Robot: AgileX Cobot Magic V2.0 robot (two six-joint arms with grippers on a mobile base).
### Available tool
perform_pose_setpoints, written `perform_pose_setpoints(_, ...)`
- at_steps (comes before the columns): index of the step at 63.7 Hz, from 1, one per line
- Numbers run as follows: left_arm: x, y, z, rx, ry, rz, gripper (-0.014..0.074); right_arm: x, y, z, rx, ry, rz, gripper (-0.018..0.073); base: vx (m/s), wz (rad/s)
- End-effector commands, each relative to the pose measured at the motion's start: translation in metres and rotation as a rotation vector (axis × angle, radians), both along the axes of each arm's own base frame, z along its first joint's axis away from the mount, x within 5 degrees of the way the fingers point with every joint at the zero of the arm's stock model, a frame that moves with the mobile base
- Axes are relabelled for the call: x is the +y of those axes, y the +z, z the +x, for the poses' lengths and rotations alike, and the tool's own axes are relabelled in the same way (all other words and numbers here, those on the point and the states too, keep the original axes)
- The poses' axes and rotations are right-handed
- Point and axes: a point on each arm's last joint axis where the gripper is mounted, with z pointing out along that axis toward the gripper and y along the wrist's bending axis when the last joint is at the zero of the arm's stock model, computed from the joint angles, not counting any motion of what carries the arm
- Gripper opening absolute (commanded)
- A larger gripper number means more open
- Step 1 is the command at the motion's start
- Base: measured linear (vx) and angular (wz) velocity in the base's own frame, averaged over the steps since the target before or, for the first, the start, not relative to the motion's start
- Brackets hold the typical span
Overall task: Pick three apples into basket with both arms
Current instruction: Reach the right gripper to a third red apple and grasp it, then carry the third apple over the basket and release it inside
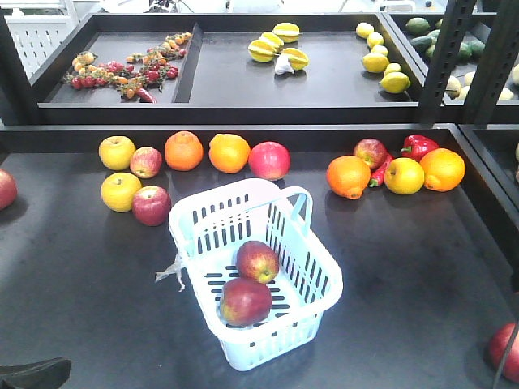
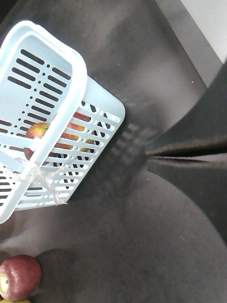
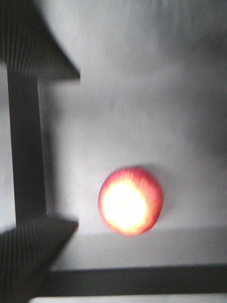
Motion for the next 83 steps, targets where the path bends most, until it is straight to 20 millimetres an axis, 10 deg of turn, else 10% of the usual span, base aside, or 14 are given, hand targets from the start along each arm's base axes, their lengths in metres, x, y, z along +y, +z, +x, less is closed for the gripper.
perform_pose_setpoints(1, -0.002, 0.013, 0.005, -0.067, 0.021, -0.056, -0.0006, -0.006, 0.003, 0.006, -0.044, -0.001, -0.037, 0.0711, 0.00, 0.00)
perform_pose_setpoints(83, -0.002, 0.013, 0.005, -0.066, 0.021, -0.058, -0.0006, -0.034, -0.141, 0.047, 0.244, -0.073, -0.079, 0.0645, 0.00, 0.00)
